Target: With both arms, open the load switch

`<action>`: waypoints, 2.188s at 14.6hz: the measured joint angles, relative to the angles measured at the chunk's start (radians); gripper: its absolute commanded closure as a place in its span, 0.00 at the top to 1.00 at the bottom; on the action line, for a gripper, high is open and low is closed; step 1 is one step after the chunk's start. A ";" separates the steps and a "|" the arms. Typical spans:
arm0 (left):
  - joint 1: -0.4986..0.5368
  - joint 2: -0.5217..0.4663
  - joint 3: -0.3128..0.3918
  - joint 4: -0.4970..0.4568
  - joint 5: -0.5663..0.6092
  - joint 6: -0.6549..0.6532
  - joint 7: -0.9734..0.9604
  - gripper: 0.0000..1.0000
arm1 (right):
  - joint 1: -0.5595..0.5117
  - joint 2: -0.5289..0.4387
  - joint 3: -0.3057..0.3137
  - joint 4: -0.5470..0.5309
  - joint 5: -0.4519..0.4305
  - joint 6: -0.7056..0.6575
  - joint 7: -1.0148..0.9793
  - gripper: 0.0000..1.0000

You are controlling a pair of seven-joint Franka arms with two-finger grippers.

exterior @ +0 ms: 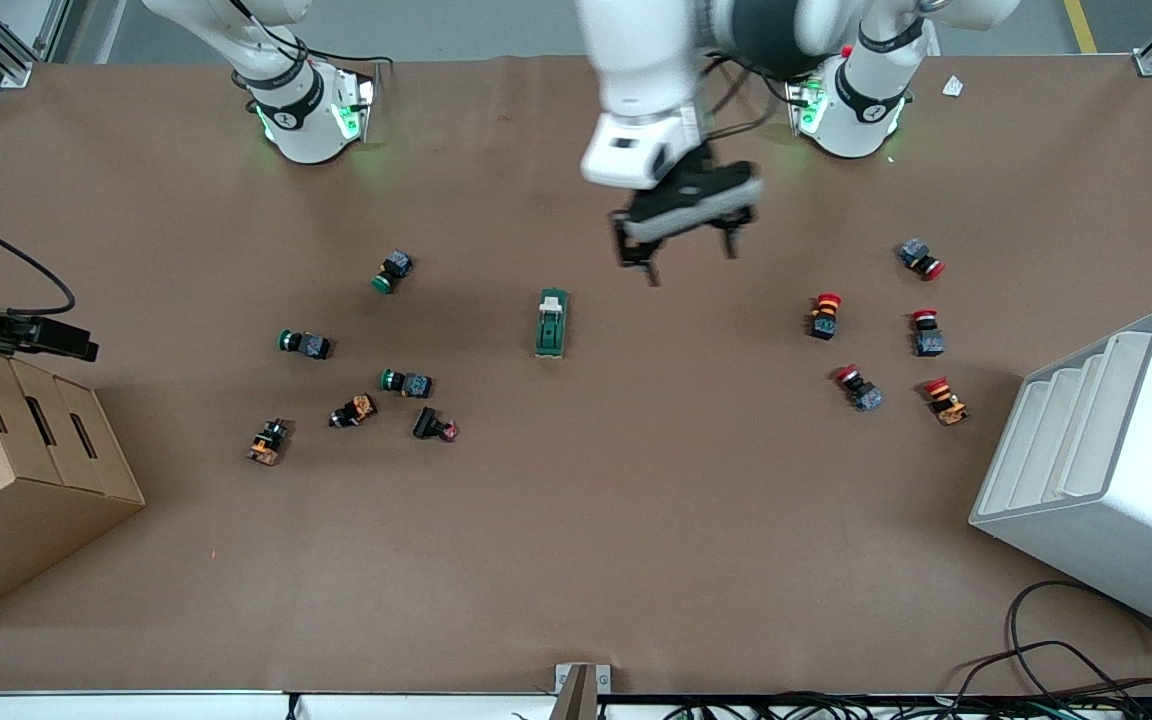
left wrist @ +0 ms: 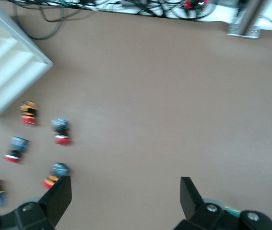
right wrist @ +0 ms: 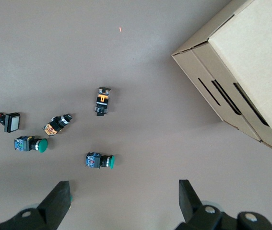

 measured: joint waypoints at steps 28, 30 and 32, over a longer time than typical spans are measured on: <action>0.303 -0.286 0.409 -0.092 -0.475 -0.154 1.074 1.00 | 0.092 -0.359 -0.044 -0.288 0.002 -0.013 -0.004 1.00; 0.304 -0.288 0.412 -0.092 -0.486 -0.155 1.090 1.00 | 0.090 -0.363 -0.042 -0.289 0.002 -0.014 -0.004 1.00; 0.305 -0.288 0.417 -0.094 -0.507 -0.161 1.093 1.00 | 0.090 -0.363 -0.039 -0.290 0.002 -0.014 -0.004 1.00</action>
